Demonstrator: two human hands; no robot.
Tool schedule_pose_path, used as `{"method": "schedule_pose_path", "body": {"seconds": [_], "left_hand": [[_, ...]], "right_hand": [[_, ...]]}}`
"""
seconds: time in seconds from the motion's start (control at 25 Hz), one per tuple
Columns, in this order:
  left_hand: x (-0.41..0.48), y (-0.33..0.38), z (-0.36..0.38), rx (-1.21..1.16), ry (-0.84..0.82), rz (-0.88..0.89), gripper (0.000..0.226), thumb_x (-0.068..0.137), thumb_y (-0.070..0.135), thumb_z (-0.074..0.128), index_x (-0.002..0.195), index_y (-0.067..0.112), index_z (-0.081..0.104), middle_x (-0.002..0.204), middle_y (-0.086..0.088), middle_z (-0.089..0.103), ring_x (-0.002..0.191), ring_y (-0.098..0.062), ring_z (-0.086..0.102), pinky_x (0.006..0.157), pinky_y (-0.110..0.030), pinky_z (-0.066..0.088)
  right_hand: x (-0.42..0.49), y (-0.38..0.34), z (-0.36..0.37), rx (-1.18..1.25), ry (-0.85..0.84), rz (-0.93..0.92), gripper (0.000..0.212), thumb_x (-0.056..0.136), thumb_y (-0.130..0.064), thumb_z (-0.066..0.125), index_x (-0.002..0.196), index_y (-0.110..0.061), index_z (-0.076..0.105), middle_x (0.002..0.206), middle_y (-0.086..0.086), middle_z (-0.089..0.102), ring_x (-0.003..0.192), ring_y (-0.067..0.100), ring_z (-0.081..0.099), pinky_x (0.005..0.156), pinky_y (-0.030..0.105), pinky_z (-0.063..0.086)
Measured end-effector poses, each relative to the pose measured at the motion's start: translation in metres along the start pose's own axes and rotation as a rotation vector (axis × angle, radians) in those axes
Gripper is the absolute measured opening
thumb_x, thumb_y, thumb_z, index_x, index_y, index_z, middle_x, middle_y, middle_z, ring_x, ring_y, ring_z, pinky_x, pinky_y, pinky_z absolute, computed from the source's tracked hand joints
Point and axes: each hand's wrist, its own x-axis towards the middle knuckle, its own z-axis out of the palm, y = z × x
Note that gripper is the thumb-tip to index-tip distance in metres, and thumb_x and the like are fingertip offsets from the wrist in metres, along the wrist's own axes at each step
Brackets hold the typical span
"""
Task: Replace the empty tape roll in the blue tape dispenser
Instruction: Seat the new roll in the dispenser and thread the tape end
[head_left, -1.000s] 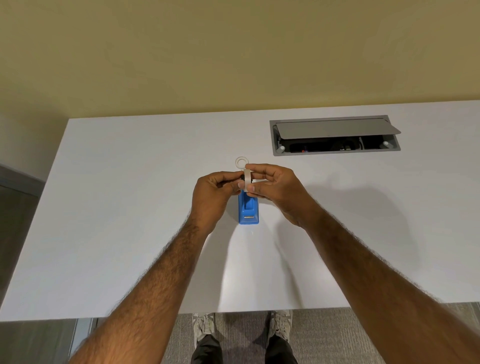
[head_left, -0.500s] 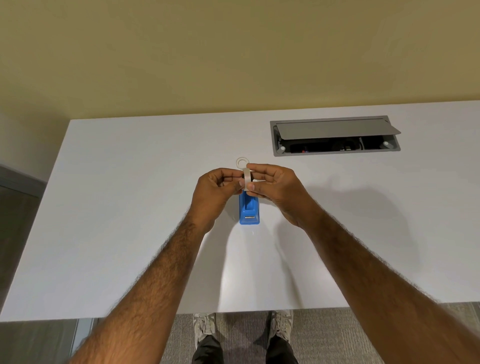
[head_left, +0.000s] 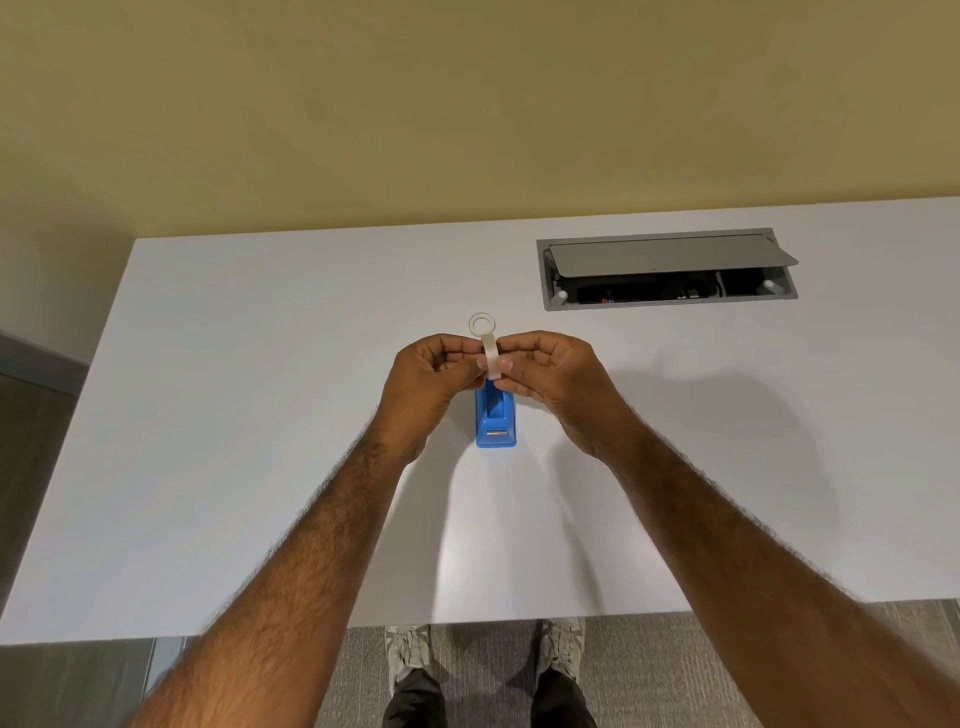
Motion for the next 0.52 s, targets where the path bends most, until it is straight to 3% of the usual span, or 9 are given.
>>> {"method": "schedule_pose_path", "body": {"seconds": [0.24, 0.36, 0.52], "left_hand": [[-0.0013, 0.0008, -0.0001, 0.004, -0.039, 0.023, 0.024, 0.09, 0.016, 0.075, 0.114, 0.013, 0.076, 0.112, -0.009, 0.078, 0.103, -0.03, 0.076, 0.1, -0.051, 0.057], [-0.0032, 0.003, 0.0007, -0.06, -0.071, 0.007, 0.029, 0.095, 0.014, 0.069, 0.123, 0.006, 0.072, 0.118, -0.014, 0.076, 0.11, -0.03, 0.074, 0.102, -0.05, 0.056], [-0.0036, 0.0017, 0.0014, -0.094, -0.075, 0.005, 0.032, 0.09, 0.009, 0.075, 0.12, 0.002, 0.072, 0.115, -0.017, 0.077, 0.111, -0.034, 0.073, 0.104, -0.053, 0.054]], "right_hand": [[0.002, 0.0003, -0.0033, -0.033, 0.029, 0.004, 0.01, 0.088, -0.012, 0.068, 0.096, -0.013, 0.072, 0.099, 0.013, 0.074, 0.092, 0.027, 0.072, 0.088, 0.039, 0.059], [0.0035, 0.0019, -0.0038, -0.084, 0.063, 0.0, 0.015, 0.088, -0.013, 0.068, 0.101, -0.006, 0.07, 0.097, 0.013, 0.073, 0.091, 0.027, 0.072, 0.087, 0.039, 0.059], [0.0059, 0.0045, -0.003, -0.097, 0.079, 0.006, 0.021, 0.087, -0.019, 0.069, 0.102, -0.005, 0.068, 0.097, 0.014, 0.073, 0.09, 0.028, 0.072, 0.085, 0.042, 0.06]]}}
